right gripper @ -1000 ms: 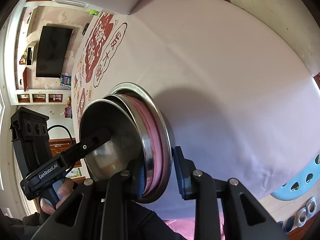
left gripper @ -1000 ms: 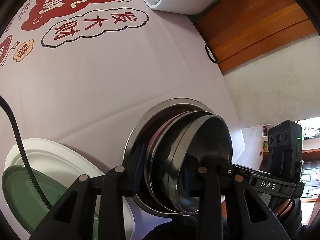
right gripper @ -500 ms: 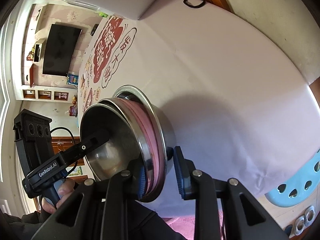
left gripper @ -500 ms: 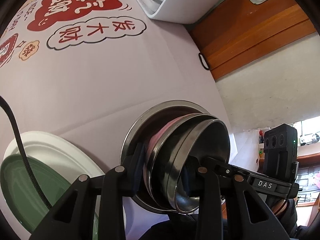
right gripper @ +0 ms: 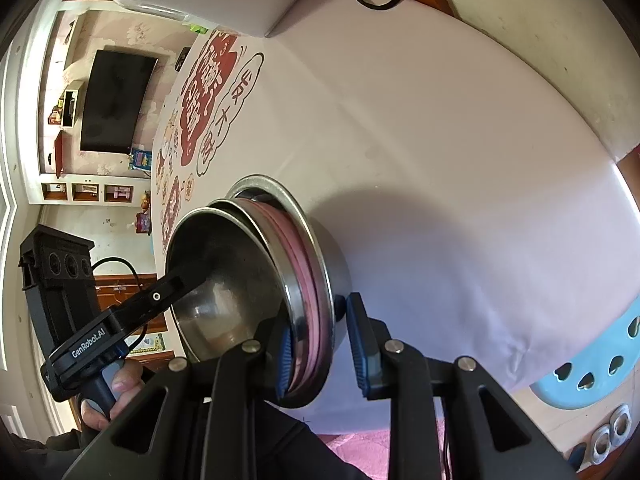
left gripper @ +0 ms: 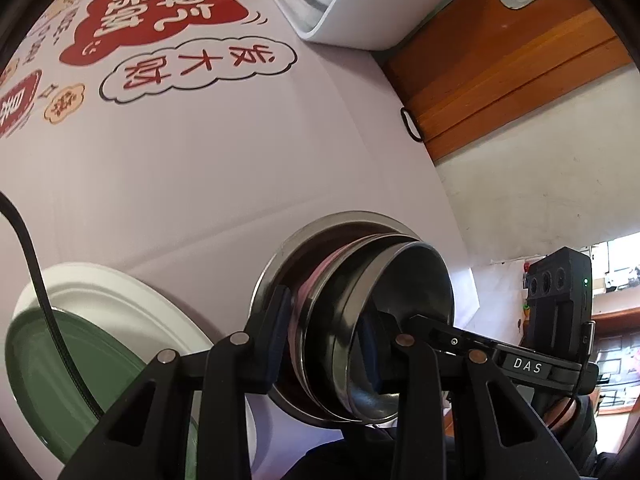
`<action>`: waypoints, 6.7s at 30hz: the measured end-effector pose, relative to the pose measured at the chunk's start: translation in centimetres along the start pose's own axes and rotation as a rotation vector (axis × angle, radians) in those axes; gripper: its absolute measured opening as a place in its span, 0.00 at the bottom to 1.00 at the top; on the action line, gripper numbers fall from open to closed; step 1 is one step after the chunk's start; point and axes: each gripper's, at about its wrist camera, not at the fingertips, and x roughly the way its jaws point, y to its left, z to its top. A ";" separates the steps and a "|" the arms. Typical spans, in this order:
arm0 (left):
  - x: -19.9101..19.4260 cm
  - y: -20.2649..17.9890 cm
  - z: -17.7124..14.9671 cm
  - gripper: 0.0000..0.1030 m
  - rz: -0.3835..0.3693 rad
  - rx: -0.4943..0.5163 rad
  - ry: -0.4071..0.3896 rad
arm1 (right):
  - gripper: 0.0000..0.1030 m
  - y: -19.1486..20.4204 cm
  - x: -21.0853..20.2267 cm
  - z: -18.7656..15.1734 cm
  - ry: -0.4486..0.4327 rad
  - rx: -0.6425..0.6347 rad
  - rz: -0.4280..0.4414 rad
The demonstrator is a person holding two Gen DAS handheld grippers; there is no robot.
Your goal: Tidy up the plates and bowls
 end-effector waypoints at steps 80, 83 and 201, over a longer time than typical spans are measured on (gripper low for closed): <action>-5.0 2.8 -7.9 0.41 0.042 -0.258 -0.191 | 0.27 5.8 -0.2 -2.9 0.060 -0.319 0.064; -6.0 3.3 -9.6 0.41 0.062 -0.289 -0.214 | 0.27 6.4 0.3 -3.3 0.086 -0.346 0.078; -24.3 2.6 -22.8 0.88 0.470 -0.261 -0.620 | 1.00 24.2 -5.3 -22.2 -0.334 -0.808 -0.289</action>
